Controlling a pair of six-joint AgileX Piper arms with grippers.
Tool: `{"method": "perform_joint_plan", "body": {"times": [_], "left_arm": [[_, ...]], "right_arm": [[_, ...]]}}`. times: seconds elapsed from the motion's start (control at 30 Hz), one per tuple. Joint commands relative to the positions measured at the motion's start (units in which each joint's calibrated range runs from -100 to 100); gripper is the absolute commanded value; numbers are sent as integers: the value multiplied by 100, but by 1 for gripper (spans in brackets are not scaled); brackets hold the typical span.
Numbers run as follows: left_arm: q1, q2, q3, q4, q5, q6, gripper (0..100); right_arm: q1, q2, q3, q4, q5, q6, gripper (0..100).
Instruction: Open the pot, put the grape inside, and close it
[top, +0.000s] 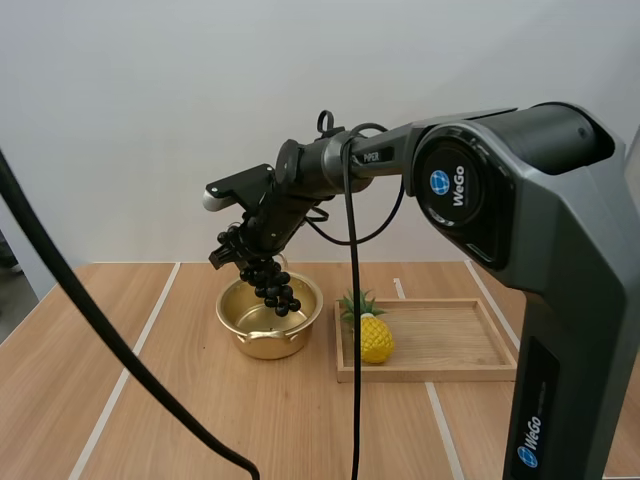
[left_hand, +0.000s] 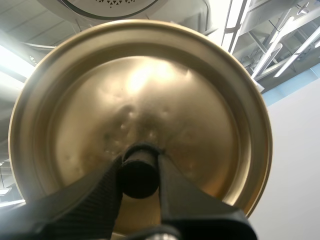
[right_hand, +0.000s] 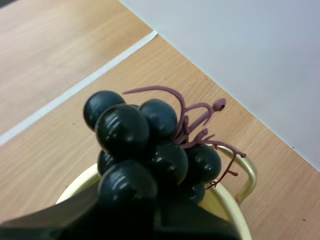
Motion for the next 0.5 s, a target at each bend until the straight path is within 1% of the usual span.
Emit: {"method": "perform_joint_plan", "body": {"times": [0.0,0.23,0.47], "left_arm": [[-2,-29,-26,59,-213,13,0],[-2,-29,-26,59,-213,13,0],[-2,-29,-26,59,-213,13,0]], "right_arm": [[6,-47,-43,-105,264,-51,0],[6,93,-21,-368,967,-51,0],[6,93,538,-368,557,-51,0]]}}
